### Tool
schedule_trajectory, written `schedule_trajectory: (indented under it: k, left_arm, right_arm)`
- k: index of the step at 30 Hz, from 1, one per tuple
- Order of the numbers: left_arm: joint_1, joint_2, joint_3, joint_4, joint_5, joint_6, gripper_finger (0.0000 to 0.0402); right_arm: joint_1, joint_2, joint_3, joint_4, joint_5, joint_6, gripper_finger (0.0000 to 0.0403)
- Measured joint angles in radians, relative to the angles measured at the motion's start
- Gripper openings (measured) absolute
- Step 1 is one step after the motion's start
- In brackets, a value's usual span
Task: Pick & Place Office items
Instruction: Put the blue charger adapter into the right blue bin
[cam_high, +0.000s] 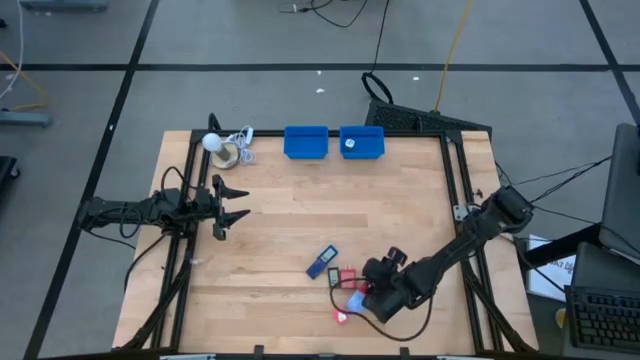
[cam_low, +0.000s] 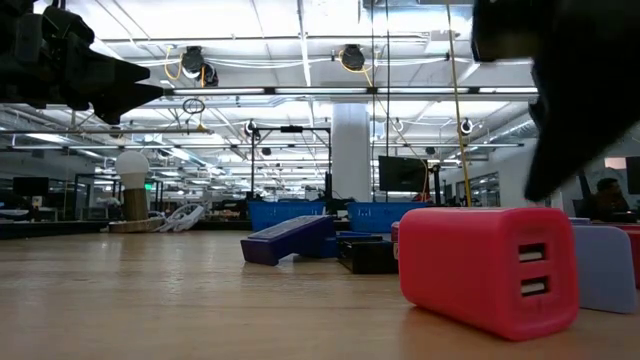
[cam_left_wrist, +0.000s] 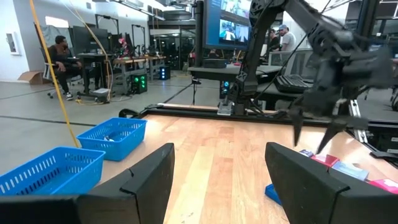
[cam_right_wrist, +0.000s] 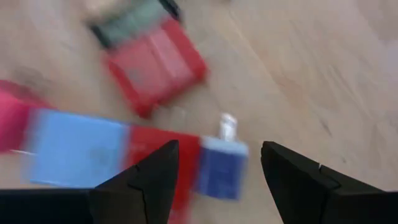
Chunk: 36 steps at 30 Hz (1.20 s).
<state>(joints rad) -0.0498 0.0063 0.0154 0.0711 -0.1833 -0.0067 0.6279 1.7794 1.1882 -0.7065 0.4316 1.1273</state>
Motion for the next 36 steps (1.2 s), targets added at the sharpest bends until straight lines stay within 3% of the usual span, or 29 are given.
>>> schedule_trajectory:
  k: [5, 14, 24, 28, 36]
  left_arm:
    - [0.000, 0.000, 0.000, 0.000, 0.000, 0.001, 0.0255]
    - [0.000, 0.000, 0.000, 0.000, 0.000, 0.001, 0.0255]
    - [0.000, 0.000, 0.000, 0.000, 0.000, 0.001, 0.0255]
    - [0.000, 0.000, 0.000, 0.000, 0.000, 0.000, 0.0255]
    - [0.000, 0.000, 0.000, 0.000, 0.000, 0.002, 0.0255]
  right_arm:
    - [-0.019, 0.000, -0.097, 0.045, -0.069, 0.049, 0.0219]
    - [-0.024, -0.005, -0.158, 0.061, -0.067, 0.125, 0.0219]
    - [-0.024, -0.004, -0.161, 0.111, -0.066, -0.042, 0.0218]
    - [-0.024, -0.003, -0.162, 0.155, -0.066, -0.154, 0.0202]
    - [-0.026, -0.002, -0.162, 0.173, -0.070, -0.169, 0.0143]
